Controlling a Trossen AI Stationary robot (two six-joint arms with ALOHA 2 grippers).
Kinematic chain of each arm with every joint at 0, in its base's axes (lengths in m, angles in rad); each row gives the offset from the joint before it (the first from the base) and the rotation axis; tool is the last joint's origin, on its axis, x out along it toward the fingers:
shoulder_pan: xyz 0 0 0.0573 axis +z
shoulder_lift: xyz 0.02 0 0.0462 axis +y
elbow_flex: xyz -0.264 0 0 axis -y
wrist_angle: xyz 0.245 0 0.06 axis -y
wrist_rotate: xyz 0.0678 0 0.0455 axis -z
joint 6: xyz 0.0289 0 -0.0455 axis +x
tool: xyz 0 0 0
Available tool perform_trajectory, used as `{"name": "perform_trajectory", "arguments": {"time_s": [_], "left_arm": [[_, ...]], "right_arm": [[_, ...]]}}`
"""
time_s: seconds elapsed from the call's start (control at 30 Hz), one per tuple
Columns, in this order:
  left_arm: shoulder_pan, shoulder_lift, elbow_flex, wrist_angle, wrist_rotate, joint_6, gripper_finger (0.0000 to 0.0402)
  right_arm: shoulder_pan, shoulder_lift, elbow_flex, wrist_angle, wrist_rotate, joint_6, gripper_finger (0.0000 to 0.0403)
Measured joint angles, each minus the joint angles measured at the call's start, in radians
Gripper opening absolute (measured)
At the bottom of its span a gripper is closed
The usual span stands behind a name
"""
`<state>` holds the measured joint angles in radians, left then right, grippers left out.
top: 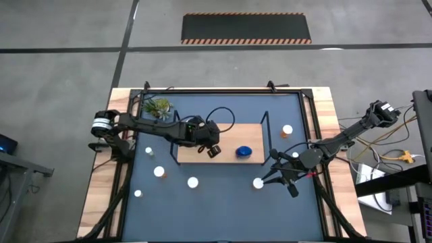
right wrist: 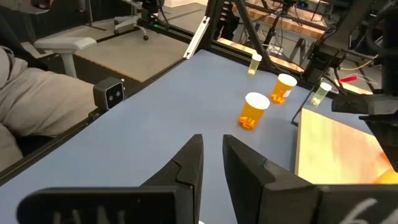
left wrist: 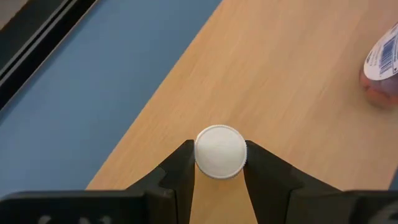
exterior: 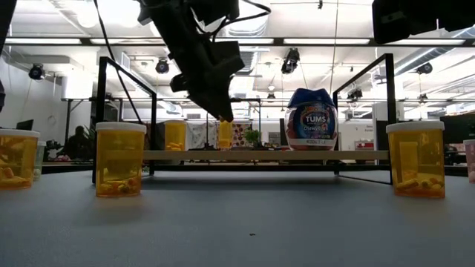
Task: Pick and place medicine bottles onto shelf by color
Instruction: Put the small orange pill bottle on to the shelf
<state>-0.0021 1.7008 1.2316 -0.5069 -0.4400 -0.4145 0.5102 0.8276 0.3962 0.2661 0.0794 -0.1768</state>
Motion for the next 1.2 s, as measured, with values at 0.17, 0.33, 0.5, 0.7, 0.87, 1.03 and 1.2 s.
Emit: {"name": "perform_trajectory", "arguments": {"time_s": [0.17, 0.33, 0.5, 0.7, 0.87, 1.03, 1.2], "left_arm": [[0.0, 0.0, -0.001, -0.005, 0.001, -0.013, 0.0103], [-0.006, 0.0, -0.001, -0.006, 0.013, -0.024, 0.0113], [-0.018, 0.0, -0.003, -0.009, 0.021, -0.026, 0.0118], [-0.038, 0.0, -0.003, -0.007, 0.027, -0.026, 0.012], [-0.037, 0.003, -0.008, -0.004, 0.026, -0.028, 0.012], [-0.037, 0.003, -0.008, 0.0, 0.026, -0.027, 0.012], [-0.037, 0.003, -0.008, 0.0, 0.025, -0.021, 0.0121]], "right_arm": [[0.0, 0.0, 0.0, 0.0, 0.0, 0.0, 0.0052], [0.0, 0.0, 0.0, 0.0, 0.0, 0.001, 0.0052], [0.0, 0.0, 0.0, 0.0, 0.0, 0.001, 0.0052], [0.0, 0.0, 0.0, -0.001, 0.0, 0.001, 0.0052], [0.0, 0.0, 0.0, 0.0, 0.0, 0.001, 0.0052], [0.0, 0.0, 0.0, 0.0, 0.0, 0.001, 0.0052], [0.0, 0.0, 0.0, 0.0, 0.0, 0.001, 0.0052]]}}
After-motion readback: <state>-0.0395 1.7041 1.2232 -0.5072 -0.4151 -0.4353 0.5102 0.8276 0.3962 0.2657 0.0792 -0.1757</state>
